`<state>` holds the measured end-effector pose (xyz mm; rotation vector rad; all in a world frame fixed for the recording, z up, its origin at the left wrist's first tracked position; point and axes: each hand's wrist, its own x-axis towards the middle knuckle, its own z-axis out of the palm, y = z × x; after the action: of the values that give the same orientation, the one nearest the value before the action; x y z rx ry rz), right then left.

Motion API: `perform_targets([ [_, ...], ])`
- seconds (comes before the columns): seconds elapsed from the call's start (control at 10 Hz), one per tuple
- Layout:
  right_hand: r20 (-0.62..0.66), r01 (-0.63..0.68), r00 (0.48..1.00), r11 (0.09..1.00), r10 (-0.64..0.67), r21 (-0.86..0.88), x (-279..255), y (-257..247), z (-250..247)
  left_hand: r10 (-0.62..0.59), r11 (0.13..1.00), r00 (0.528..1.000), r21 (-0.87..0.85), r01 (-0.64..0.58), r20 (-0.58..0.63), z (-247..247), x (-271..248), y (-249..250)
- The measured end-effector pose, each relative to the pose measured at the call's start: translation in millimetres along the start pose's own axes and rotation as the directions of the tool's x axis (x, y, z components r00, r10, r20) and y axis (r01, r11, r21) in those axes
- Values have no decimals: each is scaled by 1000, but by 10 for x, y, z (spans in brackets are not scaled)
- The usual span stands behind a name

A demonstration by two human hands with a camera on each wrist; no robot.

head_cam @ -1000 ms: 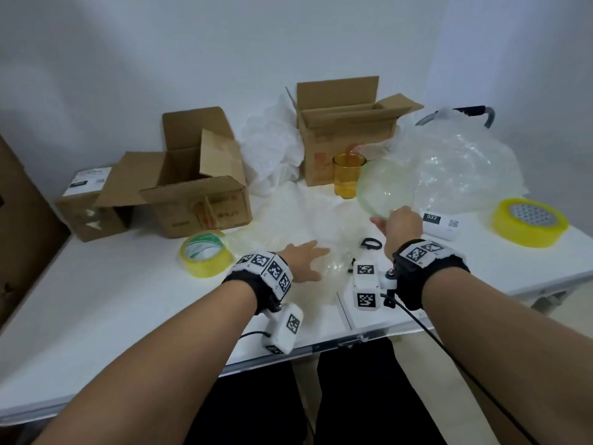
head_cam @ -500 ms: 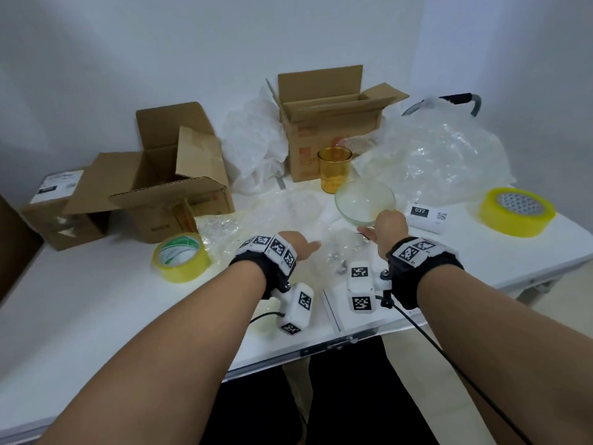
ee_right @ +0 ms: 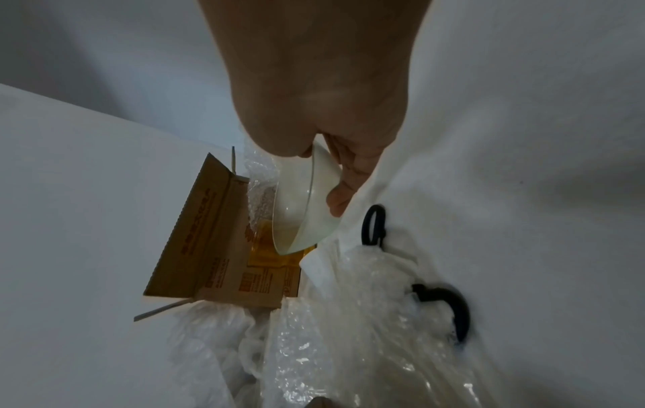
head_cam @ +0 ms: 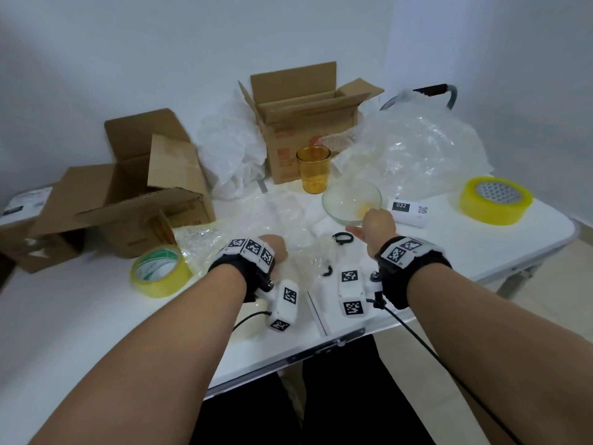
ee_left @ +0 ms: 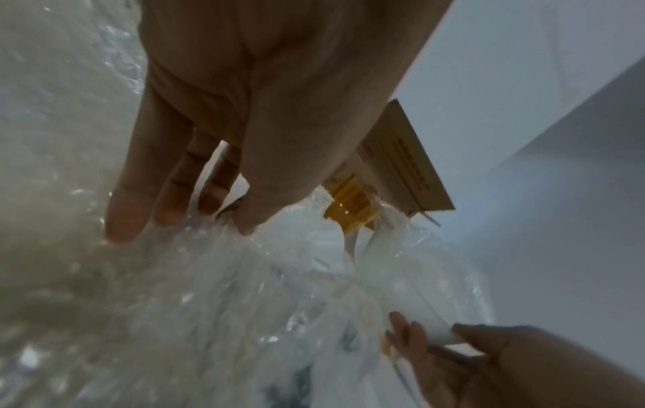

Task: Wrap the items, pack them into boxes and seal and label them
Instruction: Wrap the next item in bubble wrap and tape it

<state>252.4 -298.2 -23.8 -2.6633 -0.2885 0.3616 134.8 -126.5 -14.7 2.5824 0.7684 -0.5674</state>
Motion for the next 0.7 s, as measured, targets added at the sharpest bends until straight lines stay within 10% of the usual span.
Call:
perform_targets([
  [0.3,-116,85,992,964,-57,253,-123,-239,-52,106,814,994,-576,-76,19,-174,-205,-364],
  [0.7,-22,27,1000,639,-16,769,-135,-257,-169,251,838,932,-424,-344,-261,-446,-544,-364],
])
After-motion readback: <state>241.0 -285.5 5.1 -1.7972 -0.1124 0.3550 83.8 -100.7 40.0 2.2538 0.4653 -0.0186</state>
